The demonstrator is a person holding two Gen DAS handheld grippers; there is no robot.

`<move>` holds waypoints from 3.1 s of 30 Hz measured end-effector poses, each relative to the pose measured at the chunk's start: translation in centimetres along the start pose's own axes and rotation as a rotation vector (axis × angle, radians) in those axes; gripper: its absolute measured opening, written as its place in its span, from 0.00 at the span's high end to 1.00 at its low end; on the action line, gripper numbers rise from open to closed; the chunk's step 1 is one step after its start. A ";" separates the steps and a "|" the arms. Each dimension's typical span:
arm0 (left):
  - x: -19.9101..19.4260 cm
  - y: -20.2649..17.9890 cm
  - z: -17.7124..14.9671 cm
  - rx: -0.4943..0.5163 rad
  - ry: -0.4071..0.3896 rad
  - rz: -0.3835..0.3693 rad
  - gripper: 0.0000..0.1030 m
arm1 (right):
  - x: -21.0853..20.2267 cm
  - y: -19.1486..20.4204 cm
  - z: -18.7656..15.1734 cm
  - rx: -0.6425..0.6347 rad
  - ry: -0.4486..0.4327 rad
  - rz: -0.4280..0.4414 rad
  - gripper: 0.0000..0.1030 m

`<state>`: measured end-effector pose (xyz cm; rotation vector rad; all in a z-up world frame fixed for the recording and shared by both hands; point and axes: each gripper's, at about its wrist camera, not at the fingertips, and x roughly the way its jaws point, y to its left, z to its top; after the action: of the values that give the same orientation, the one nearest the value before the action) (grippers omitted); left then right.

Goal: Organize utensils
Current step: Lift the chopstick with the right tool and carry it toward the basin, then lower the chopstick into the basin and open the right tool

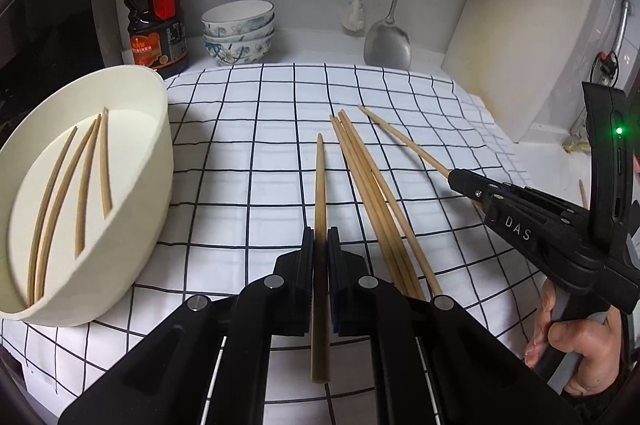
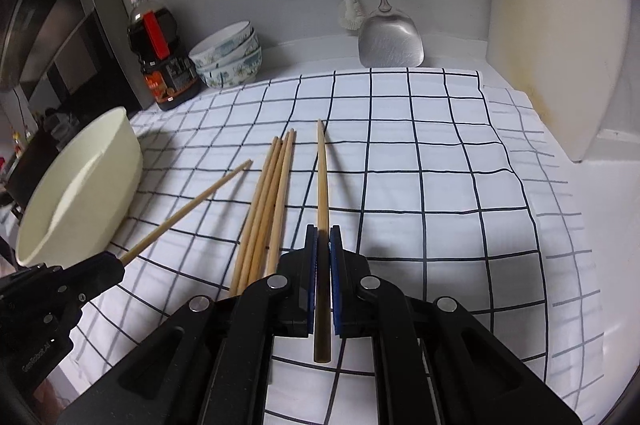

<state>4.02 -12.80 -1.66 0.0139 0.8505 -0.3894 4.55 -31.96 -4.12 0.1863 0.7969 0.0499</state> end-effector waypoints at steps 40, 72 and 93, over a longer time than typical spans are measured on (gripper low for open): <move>-7.3 1.7 5.7 -0.071 -0.132 -0.095 0.93 | -4.3 -2.3 1.4 0.186 -0.113 0.205 0.94; -14.6 22.9 4.4 -0.228 -0.239 0.103 0.93 | 0.9 24.7 3.8 -0.163 0.020 0.354 0.94; -9.1 27.5 0.9 -0.270 -0.055 0.183 0.52 | 5.7 27.7 3.1 -0.210 0.130 0.237 0.78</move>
<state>8.65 15.62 1.70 -0.1676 0.8343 -0.1005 11.45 -4.57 -0.89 0.0778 0.8899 0.3713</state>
